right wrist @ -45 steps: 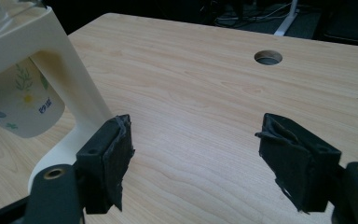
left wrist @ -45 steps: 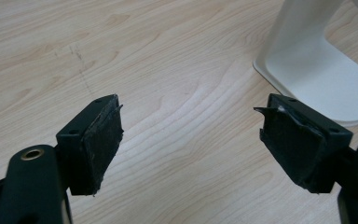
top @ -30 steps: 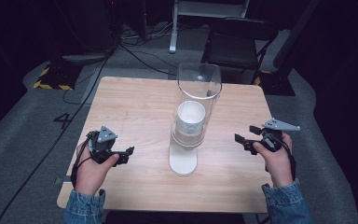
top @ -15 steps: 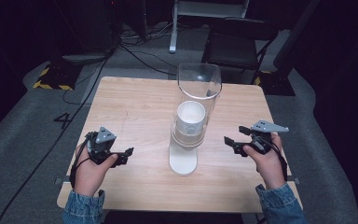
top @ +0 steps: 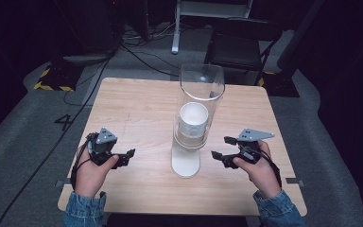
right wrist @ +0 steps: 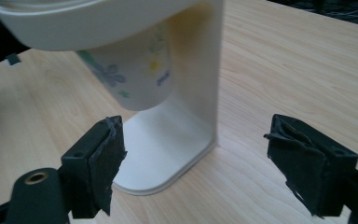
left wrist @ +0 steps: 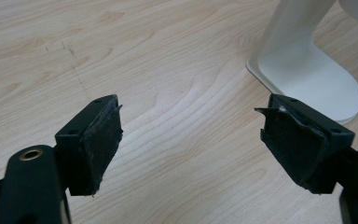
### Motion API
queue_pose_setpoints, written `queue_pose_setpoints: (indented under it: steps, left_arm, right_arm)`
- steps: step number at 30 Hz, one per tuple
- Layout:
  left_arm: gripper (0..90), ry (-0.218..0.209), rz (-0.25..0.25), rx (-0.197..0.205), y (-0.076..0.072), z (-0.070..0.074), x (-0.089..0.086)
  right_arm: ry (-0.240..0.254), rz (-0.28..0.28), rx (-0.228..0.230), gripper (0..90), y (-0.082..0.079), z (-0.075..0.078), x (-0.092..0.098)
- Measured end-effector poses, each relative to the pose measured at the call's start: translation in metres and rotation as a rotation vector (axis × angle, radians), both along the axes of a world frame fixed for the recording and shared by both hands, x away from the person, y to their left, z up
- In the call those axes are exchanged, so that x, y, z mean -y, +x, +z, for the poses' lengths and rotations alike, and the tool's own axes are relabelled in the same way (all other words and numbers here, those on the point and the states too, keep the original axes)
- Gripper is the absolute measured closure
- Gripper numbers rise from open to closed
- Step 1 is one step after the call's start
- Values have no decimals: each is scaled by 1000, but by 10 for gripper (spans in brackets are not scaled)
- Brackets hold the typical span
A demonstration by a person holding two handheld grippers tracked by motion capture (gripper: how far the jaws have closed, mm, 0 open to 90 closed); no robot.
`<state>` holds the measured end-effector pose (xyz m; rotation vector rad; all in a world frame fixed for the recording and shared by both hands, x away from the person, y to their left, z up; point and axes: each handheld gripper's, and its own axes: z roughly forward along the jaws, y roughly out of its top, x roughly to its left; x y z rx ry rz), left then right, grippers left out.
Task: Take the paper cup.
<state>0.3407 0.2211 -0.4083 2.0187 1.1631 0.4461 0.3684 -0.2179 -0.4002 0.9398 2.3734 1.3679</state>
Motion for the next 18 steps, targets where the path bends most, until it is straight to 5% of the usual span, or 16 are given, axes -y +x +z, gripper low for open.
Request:
queue_pose_setpoints:
  steps: [8,18]
  left_arm:
    - [202,-1,-19,-1,1,0,5]
    - [201,-15,-29,-19,3,-5,4]
  right_arm:
    - [11,120,-28,190,-10,0,-15]
    - [11,178,-58,179,-12,-5,-25]
